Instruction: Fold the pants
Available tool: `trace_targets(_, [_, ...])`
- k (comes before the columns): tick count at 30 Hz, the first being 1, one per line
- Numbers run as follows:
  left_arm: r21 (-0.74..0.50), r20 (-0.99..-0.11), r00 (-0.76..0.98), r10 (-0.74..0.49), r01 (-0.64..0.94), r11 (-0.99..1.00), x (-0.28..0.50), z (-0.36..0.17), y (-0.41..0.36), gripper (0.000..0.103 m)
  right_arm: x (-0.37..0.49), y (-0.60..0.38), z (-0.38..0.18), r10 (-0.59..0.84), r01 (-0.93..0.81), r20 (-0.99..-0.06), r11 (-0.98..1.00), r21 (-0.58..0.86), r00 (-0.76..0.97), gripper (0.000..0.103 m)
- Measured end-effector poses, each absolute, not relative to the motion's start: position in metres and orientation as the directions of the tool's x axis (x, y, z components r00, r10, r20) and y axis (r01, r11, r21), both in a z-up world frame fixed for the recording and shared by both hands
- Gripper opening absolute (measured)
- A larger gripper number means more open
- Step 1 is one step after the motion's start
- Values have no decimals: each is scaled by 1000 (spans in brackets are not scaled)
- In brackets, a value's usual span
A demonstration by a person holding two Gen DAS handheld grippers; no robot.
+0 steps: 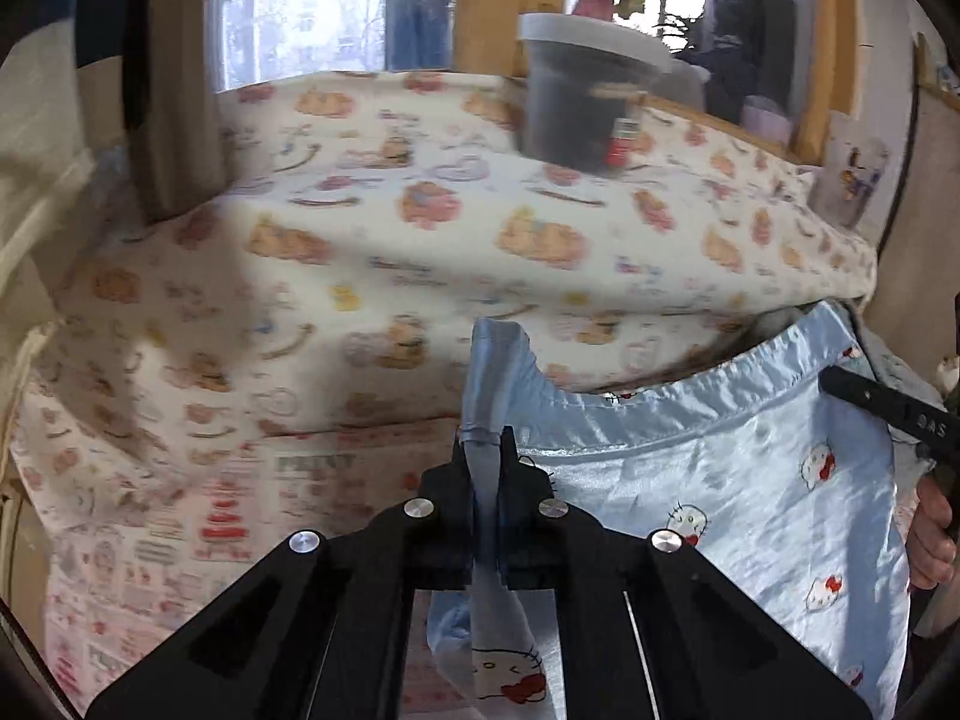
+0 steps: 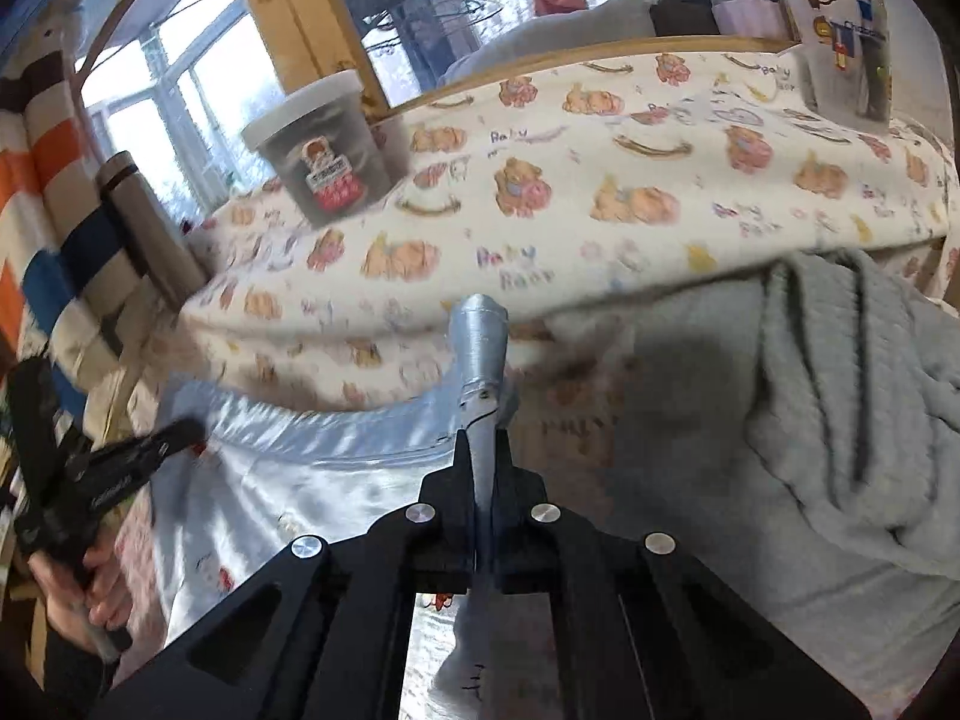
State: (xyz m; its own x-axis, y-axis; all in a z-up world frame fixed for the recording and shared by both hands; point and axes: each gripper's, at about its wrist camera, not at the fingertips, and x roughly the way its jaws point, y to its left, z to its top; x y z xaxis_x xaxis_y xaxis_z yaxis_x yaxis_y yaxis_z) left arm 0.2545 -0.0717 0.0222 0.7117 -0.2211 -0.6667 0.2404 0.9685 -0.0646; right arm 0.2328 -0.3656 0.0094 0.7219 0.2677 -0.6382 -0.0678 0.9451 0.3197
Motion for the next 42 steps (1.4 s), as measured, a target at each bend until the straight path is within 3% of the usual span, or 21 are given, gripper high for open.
trace_targets(10, [-57,-747,639,-183,213,975,276,-31,-63,8,264,-344,-32,183,-11,-698,970,244,692,3])
trace_targets(13, [14,-753,646,-127,209,978,274,-35,-72,28,261,-348,-33,155,5,-690,975,224,707,4])
trace_targets(14, [22,-747,654,-117,201,979,272,-34,-72,42,261,-349,-32,158,1,-691,975,223,706,4])
trace_targets(15, [20,-744,659,-114,193,981,271,-32,-71,50,259,-350,-31,157,0,-695,975,221,701,9])
trace_targets(17, [-4,-731,671,-127,181,983,264,-24,-66,50,253,-354,-27,152,3,-709,977,212,689,28])
trace_targets(19, [-7,-715,685,-140,193,981,252,-16,-61,54,239,-359,-20,147,-6,-702,980,199,697,58])
trace_targets(22, [19,-684,717,-132,199,980,221,-4,-56,54,208,-364,-5,138,-29,-672,985,172,728,58])
trace_targets(25, [15,-656,742,-135,192,981,173,10,-49,54,163,-372,7,208,-70,-641,969,235,739,58])
trace_targets(28, [-18,-556,813,-172,195,981,105,26,-41,54,103,-369,15,277,-116,-586,948,297,762,58])
trace_targets(31, [-58,-490,848,-201,198,978,45,29,-36,54,37,-354,21,279,-147,-551,951,271,787,58])
trace_targets(37, [-100,-443,861,-249,228,968,-35,16,-44,53,-60,-343,14,310,-150,-464,925,349,830,58])
trace_targets(42, [-53,-433,840,-327,339,939,-93,-2,-74,43,-110,-338,-7,296,-121,-437,915,384,849,46])
